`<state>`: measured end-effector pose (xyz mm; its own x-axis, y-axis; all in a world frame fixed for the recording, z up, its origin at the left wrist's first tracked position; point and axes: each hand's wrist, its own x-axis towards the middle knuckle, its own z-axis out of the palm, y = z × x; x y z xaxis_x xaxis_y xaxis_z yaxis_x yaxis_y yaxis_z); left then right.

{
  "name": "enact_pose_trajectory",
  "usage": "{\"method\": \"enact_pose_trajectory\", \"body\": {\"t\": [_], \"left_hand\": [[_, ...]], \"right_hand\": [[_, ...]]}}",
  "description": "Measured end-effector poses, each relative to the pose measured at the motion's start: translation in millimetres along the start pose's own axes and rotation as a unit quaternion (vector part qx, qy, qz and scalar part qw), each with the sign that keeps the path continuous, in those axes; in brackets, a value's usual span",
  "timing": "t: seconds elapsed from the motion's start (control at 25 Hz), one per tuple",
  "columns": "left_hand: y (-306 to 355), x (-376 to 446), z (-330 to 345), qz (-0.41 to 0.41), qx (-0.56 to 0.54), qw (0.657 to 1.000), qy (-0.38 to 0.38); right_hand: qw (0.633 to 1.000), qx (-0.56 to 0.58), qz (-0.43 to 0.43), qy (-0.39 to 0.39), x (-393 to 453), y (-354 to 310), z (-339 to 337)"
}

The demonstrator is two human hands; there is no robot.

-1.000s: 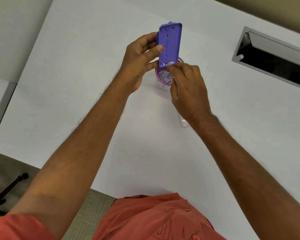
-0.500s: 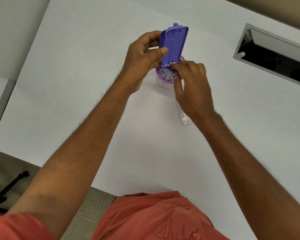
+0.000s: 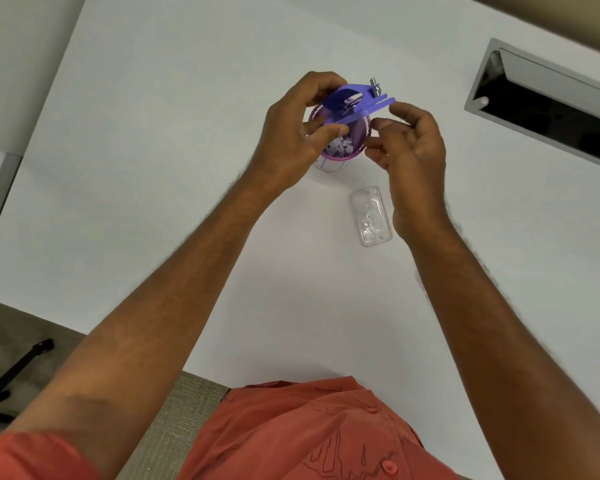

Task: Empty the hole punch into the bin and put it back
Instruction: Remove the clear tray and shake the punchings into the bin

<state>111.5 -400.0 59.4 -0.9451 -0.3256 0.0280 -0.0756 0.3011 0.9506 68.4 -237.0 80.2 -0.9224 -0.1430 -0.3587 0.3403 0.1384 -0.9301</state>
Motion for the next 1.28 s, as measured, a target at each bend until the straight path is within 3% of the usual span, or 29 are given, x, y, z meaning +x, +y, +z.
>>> {"method": "enact_pose_trajectory", "body": {"t": [0.28, 0.6, 0.92, 1.28], "left_hand": [[-6, -10, 9, 0.102, 0.128, 0.986, -0.026], [-15, -15, 13, 0.155, 0.260, 0.951, -0.057], [-28, -10, 15, 0.033, 0.197, 0.977, -0.077], [-28, -7, 17, 0.003, 0.162, 0.984, -0.073]], "right_hand": [[0.991, 0.108, 0.068, -0.038, -9, 1, -4], [0.986, 0.124, 0.109, -0.031, -14, 11, -7], [0.977, 0.152, 0.146, -0.025, -7, 26, -12], [0.955, 0.222, 0.192, -0.031, 1, 39, -14]]}}
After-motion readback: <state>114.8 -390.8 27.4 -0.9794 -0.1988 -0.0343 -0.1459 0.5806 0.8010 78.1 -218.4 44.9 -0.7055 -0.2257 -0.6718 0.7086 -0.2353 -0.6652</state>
